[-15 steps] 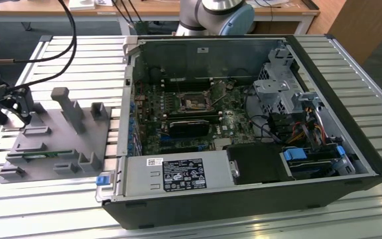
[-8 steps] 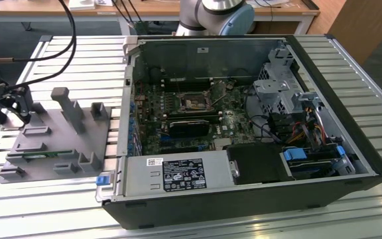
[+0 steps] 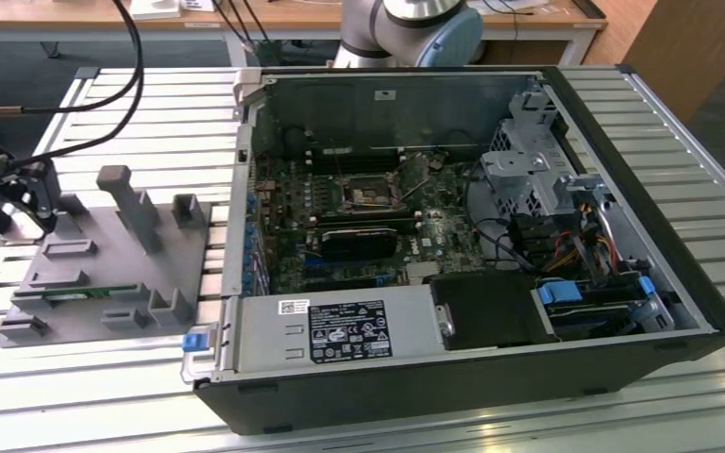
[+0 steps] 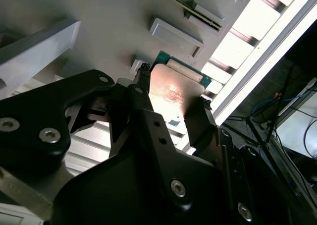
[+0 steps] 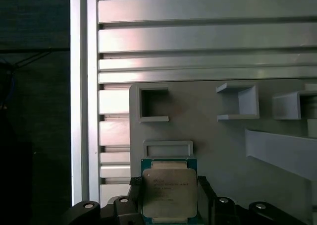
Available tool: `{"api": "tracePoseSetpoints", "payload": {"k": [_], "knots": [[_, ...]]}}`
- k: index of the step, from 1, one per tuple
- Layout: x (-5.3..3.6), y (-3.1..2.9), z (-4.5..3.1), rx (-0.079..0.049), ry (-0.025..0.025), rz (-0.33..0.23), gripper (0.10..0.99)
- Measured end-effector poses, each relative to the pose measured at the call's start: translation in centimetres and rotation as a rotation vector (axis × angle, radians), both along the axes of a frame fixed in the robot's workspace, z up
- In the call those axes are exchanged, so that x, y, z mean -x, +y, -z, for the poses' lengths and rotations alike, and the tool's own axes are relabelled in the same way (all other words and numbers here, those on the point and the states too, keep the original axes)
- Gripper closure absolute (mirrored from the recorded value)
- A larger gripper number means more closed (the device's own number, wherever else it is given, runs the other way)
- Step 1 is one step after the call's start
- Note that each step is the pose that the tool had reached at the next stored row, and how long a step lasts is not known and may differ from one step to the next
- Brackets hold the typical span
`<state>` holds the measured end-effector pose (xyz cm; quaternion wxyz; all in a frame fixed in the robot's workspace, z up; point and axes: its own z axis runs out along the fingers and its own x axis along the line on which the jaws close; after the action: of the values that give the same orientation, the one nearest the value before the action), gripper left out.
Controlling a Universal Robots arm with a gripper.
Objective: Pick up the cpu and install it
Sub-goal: 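Pick up the cpu and move it towards the insertion slot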
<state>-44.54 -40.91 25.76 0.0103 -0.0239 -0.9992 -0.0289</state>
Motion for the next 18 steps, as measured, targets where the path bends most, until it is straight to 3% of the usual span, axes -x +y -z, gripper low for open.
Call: {"api": "tracePoseSetpoints", "payload": {"k": [18], "knots": [[0.0, 0.0, -2.57, 0.0, 0.0, 0.0, 0.557]]}}
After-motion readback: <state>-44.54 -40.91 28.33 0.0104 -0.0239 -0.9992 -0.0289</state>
